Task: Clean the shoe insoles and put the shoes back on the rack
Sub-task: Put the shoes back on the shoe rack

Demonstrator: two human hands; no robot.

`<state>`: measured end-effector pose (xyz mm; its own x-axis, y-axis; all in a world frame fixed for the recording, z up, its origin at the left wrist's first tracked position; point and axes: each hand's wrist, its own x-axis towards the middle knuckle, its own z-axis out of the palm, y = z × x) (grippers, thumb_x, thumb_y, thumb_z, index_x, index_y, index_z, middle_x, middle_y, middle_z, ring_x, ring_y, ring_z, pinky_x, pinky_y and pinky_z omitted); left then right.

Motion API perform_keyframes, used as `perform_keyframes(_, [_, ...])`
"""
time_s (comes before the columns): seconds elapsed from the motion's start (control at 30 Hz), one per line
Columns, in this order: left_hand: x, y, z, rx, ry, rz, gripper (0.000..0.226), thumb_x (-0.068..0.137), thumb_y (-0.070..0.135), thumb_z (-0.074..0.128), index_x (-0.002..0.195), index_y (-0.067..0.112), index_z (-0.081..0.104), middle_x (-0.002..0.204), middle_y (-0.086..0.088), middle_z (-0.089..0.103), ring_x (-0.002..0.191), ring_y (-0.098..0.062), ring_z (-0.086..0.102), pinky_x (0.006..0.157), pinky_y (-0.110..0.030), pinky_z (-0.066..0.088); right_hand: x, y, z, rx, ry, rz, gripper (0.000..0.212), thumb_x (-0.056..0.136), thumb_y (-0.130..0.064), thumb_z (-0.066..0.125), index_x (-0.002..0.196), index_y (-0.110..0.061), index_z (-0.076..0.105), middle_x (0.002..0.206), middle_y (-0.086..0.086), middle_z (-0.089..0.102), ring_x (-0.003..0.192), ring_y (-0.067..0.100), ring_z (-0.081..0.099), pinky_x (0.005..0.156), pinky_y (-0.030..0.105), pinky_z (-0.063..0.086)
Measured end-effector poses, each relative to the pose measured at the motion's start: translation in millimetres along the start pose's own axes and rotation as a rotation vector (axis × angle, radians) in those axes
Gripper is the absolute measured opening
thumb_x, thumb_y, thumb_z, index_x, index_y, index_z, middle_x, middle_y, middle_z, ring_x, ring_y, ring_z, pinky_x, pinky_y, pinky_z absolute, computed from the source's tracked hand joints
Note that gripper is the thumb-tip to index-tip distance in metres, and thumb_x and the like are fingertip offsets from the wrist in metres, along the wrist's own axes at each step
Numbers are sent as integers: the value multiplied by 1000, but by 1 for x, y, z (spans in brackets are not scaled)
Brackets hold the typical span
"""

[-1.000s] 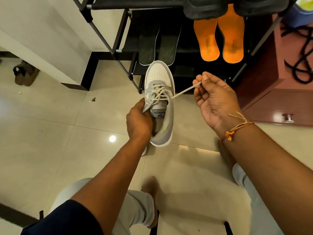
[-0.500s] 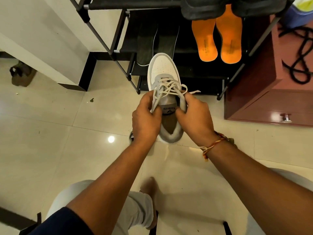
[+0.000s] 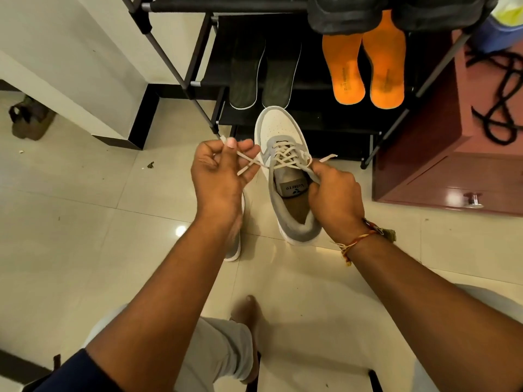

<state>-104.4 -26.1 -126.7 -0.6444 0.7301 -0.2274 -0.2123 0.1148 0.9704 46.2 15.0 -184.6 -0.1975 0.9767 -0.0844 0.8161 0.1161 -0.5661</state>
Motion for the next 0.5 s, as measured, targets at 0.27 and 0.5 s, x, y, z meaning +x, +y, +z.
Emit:
perform_keyframes(0.27, [7, 11, -6, 59, 46, 164, 15, 106, 20, 51, 92, 18, 49, 82, -3, 70, 74, -21, 73, 71, -36, 61, 0, 1, 4, -41, -31, -25, 38, 98, -11, 50, 132, -26, 58, 105, 10, 69, 90, 34, 63, 75, 37, 53])
perform_keyframes(0.5, [20, -5, -10, 24, 36, -29, 11, 105, 29, 52, 105, 18, 55, 111, -7, 75, 103, -17, 73, 87, -40, 61, -10, -12, -1, 196, -81, 66, 57, 95, -16, 58, 145, -29, 33, 102, 7, 65, 85, 30, 63, 72, 35, 52])
